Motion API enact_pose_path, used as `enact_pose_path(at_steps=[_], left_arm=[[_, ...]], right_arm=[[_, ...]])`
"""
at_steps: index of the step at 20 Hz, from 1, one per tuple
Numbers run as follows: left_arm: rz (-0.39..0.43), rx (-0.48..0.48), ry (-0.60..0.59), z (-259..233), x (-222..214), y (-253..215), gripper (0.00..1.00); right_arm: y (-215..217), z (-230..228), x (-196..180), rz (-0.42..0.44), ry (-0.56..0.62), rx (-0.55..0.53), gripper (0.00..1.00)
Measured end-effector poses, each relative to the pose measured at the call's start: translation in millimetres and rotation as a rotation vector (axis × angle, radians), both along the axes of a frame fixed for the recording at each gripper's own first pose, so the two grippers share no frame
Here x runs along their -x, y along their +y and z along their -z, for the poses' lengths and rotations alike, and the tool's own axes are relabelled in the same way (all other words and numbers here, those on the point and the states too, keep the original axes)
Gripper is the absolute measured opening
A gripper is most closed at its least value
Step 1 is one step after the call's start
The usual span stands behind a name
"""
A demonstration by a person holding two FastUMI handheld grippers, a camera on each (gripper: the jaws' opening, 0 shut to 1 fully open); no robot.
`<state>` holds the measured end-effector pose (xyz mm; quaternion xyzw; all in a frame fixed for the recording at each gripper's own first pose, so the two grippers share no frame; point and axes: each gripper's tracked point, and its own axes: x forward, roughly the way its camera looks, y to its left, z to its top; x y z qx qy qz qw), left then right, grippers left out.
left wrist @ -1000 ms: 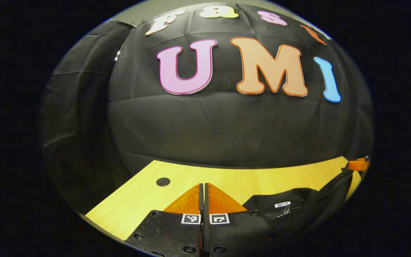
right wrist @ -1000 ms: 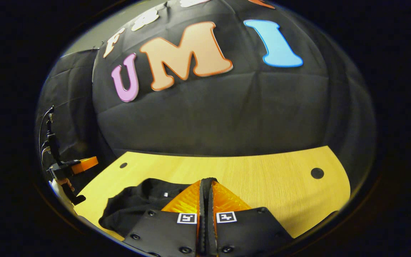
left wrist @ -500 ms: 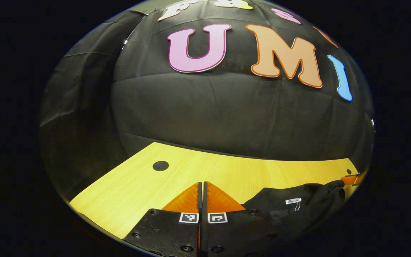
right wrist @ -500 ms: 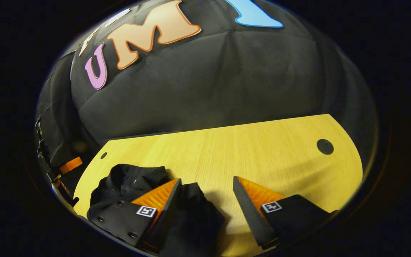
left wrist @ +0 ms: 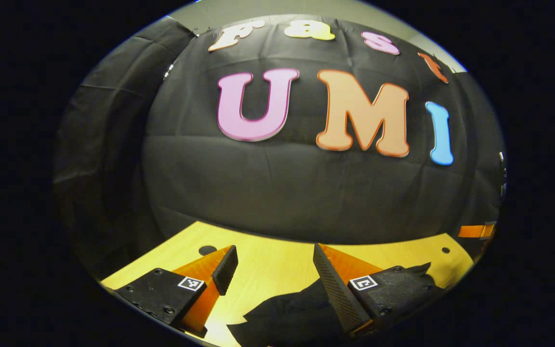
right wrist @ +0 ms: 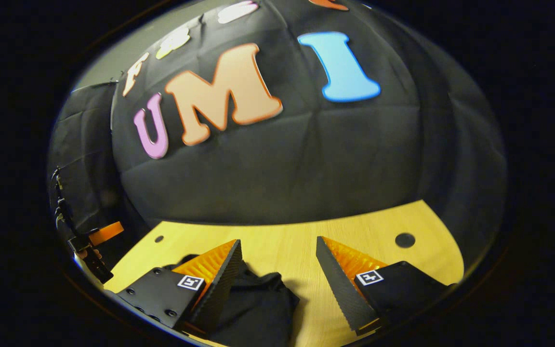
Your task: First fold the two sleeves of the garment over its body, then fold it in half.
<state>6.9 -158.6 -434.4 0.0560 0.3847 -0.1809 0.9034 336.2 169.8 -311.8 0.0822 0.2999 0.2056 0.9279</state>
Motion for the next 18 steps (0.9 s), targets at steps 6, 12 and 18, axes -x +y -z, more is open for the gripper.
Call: enact_pose_path(at_steps=[6, 12, 18], left_arm=[[0.088, 0.144, -0.13, -145, 20, -13, 0.93], [0.161, 0.2, -0.116, -211, 96, 7, 0.92], [0.085, 0.229, 0.1, -204, 182, 54, 0.93]], right_arm=[[-10, -145, 123, 0.025, -0.269, -0.075, 0.98], [-2, -168, 285, 0.033, -0.29, -0.135, 0.97], [-12, -146, 370, 0.132, -0.21, -0.2, 0.93]])
